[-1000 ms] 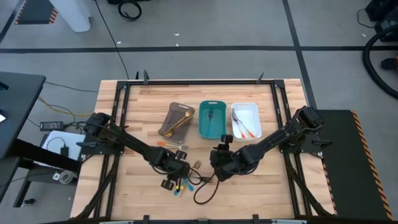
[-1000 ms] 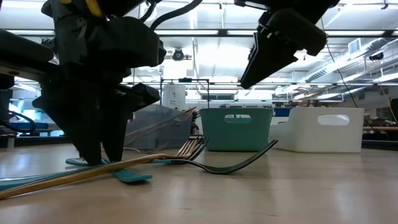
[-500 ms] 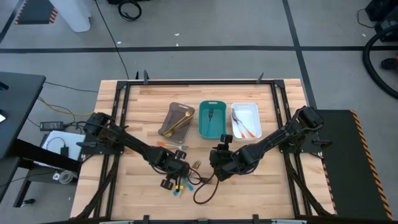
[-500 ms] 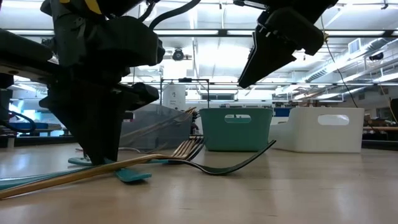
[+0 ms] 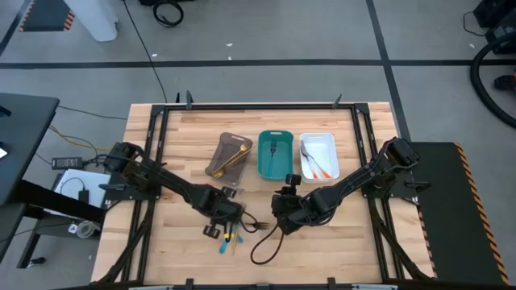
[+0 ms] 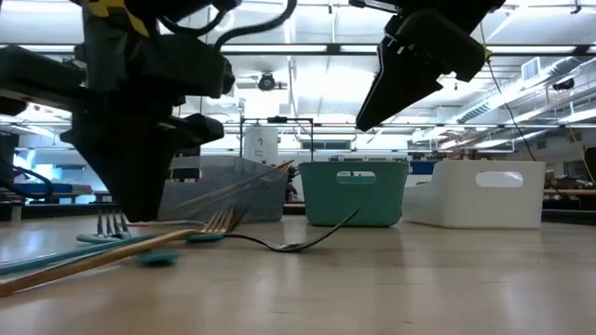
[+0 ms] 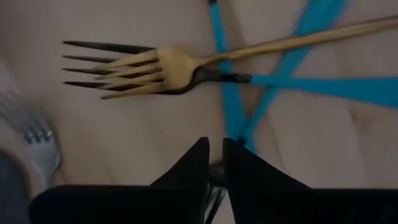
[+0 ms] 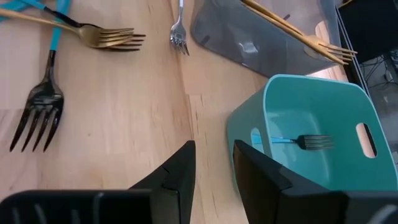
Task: Sort silverware by color (type)
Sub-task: Put the blue fork into the green bin
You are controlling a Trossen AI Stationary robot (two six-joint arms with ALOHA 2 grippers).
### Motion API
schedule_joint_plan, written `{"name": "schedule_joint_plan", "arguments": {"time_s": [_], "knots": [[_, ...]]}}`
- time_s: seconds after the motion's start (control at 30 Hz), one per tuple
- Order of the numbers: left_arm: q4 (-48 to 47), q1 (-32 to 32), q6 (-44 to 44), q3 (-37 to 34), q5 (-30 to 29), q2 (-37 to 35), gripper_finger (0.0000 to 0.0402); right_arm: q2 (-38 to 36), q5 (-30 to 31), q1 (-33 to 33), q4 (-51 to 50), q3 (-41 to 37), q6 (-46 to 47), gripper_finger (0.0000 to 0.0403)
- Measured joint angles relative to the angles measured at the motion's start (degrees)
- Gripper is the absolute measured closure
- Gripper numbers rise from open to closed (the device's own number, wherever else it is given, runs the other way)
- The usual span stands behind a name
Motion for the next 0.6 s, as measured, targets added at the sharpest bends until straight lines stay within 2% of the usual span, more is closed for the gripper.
{"name": "schedule_joint_plan", "arguments": {"time_s": [0.3, 0.5, 0.6], "knots": [[-4.0, 0.6, 2.9, 2.2, 0.2, 0.0, 0.0348, 0.0, -0.4, 0.0, 0.2, 0.0, 0.0, 0.0288], [-1.3, -1.9, 4.5, 2.3, 0.3, -0.1, 0.0345, 0.0, -0.4, 0.0, 0.2, 0.0, 0.0, 0.0288], [0.5, -2.9, 3.8, 2.3, 0.4, -0.1, 0.0329, 0.0, -0.4, 0.0, 0.2, 0.0, 0.0, 0.0288]]}}
